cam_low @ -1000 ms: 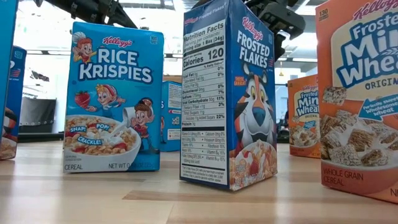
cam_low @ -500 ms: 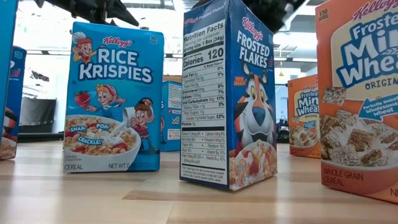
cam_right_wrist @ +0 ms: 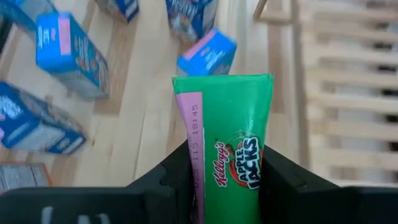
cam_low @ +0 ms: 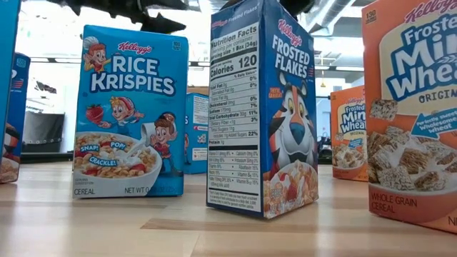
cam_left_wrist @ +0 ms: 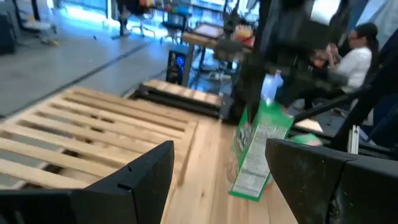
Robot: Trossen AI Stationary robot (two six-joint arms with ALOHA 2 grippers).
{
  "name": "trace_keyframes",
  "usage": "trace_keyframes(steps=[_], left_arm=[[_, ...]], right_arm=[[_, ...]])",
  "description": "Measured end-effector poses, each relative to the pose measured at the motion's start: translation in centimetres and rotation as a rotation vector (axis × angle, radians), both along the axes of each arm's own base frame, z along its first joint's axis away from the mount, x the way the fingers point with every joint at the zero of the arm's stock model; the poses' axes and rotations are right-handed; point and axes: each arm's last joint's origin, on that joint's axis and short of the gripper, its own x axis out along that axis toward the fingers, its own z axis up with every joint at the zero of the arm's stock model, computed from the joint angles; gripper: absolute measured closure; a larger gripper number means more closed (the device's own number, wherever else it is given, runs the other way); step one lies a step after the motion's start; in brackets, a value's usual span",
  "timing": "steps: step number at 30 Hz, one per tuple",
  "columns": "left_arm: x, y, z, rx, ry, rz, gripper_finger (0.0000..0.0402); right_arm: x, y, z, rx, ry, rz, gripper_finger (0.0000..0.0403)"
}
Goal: Stack cereal on shelf
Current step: Put the top green cereal box on the shelf aligned with the other green cereal box
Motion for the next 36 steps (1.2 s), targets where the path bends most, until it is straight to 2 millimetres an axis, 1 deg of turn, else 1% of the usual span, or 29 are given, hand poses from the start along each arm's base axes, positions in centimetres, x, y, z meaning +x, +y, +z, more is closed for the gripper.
trace_keyframes(steps=[6,10,15,18,21,22,26,29,33,36], left_arm=[[2.6,-0.2,-1.3,0.021,0.018,0.003,0.0158],[3.9,-0.2,-1.6,0.046,0.019,-0.016,0.0155],[6.0,-0.3,-0.5,0.085,0.140,-0.050,0.0132],[7.6,-0.5,0.4,0.136,0.209,-0.080,0.0113],[8.8,-0.5,1.3,0.141,0.254,-0.095,0.0097],[9.1,-0.5,1.4,0.137,0.269,-0.098,0.0093],[10.0,-0.5,1.3,0.131,0.309,-0.134,0.0086],[10.1,-0.5,0.9,0.125,0.336,-0.132,0.0086],[10.5,-0.4,0.6,0.116,0.330,-0.113,0.0085],[10.6,-0.4,0.9,0.133,0.305,-0.102,0.0085]], right_arm=[[0.0,-1.0,2.1,-0.035,-0.068,-0.002,0.0253],[0.0,-1.8,2.7,-0.037,-0.097,-0.029,0.0252],[0.1,-1.9,2.8,-0.039,-0.112,-0.033,0.0252],[0.7,-1.9,2.4,-0.038,-0.108,-0.032,0.0252],[0.7,-1.9,2.2,-0.037,-0.097,-0.031,0.0251],[0.8,-1.9,2.3,-0.041,-0.107,-0.028,0.0251],[1.1,-2.0,1.7,-0.042,-0.082,-0.026,0.0252],[1.2,-2.1,2.2,-0.056,-0.122,-0.017,0.0251],[1.3,-2.1,2.3,-0.061,-0.136,-0.014,0.0251],[1.4,-2.1,2.3,-0.065,-0.143,-0.011,0.0252]])
